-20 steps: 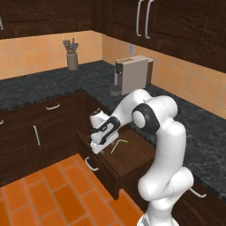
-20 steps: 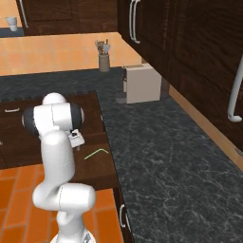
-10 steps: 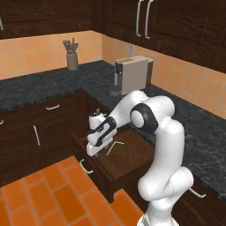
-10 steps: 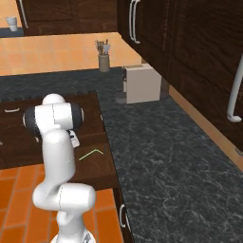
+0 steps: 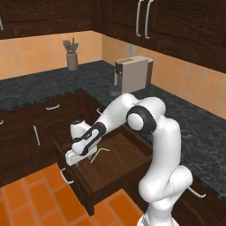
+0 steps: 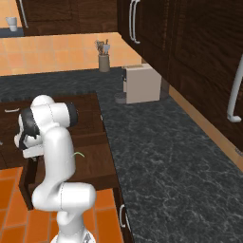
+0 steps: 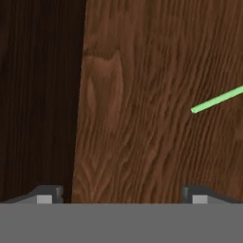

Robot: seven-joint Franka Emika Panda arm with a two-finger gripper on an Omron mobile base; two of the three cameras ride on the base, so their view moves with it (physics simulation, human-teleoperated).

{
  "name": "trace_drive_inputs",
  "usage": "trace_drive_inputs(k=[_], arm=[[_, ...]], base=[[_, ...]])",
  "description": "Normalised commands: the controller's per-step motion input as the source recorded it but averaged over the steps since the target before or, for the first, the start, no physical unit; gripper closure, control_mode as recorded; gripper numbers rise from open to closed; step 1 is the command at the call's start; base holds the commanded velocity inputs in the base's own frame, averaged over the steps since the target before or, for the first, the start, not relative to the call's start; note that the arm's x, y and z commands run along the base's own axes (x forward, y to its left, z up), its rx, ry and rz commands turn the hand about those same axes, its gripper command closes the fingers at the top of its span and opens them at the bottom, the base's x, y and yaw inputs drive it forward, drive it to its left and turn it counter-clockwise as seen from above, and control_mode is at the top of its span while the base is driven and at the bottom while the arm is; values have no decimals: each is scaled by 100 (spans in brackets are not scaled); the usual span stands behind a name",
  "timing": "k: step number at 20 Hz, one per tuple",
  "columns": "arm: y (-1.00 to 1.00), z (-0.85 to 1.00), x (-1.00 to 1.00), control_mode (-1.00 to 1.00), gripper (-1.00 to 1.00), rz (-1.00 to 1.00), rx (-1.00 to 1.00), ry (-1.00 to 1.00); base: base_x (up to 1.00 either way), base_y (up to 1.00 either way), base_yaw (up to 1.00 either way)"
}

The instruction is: Take a straw from the drawer in front and place it inside the glass cup on the dining counter.

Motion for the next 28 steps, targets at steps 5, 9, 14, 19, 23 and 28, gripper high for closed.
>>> trace_drive_inputs(k=[5, 9, 14, 19, 23, 28], arm=[[-36, 44, 6, -100, -100, -9, 0, 0], [-75, 18, 25, -100, -100, 2, 0, 0], [-53, -6, 39, -100, -100, 16, 0, 0], [-40, -16, 54, -100, -100, 25, 2, 0], [-20, -33, 60, -100, -100, 19, 5, 0], [-7, -37, 58, -100, -100, 6, 9, 1]], base=[[0, 0, 0], [0, 0, 0], [0, 0, 0], [0, 0, 0], [0, 0, 0], [0, 0, 0]])
